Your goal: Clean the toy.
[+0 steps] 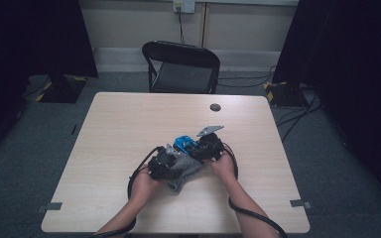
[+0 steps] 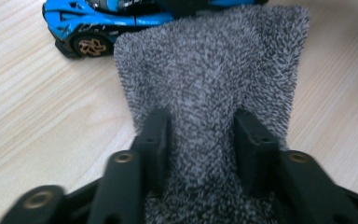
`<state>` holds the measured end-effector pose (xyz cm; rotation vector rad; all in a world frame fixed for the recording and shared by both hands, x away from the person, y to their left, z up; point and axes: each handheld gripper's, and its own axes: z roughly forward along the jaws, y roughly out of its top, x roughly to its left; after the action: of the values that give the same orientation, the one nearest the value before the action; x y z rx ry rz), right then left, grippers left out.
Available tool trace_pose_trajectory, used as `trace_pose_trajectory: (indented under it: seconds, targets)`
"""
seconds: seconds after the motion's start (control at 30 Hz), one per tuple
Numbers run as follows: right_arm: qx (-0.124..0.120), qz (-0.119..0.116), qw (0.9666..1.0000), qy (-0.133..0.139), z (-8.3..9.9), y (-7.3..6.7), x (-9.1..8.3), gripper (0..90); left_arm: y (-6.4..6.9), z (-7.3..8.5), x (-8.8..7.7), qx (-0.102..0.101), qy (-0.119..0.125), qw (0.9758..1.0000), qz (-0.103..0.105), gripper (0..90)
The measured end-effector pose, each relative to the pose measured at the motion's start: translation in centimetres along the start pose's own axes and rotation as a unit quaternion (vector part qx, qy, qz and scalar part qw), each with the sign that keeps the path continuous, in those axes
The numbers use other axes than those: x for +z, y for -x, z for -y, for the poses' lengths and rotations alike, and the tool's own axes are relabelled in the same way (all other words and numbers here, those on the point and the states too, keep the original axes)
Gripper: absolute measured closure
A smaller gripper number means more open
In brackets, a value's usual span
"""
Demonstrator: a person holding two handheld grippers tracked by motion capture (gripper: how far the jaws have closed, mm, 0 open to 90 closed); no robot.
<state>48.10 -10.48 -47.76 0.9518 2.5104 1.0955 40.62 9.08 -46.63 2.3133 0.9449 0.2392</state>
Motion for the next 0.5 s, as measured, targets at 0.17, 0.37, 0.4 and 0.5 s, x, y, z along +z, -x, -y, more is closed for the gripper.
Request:
trace_pose_trajectory:
  seconds: [0.17,0.37,0.4,0.5]
  targets:
    - [0.002,0.0,1.0,0.007,0.2,0.0,-0.1,43.6,0.1,-0.6,0.8,0.002,-0.003,1.0,0.002,53.2]
    - [0.003,0.0,1.0,0.006,0.2,0.0,-0.1,43.7,1.3,-1.2,1.2,0.002,-0.026,0.9992,0.032,74.7]
    - [0.002,0.0,1.0,0.006,0.3,0.0,-0.1,43.7,1.7,-1.3,1.2,0.011,-0.031,0.9989,0.033,75.1]
    - [0.001,0.0,1.0,0.007,0.3,0.0,-0.1,43.8,2.4,-1.7,1.4,0.035,-0.043,0.9979,0.032,75.5]
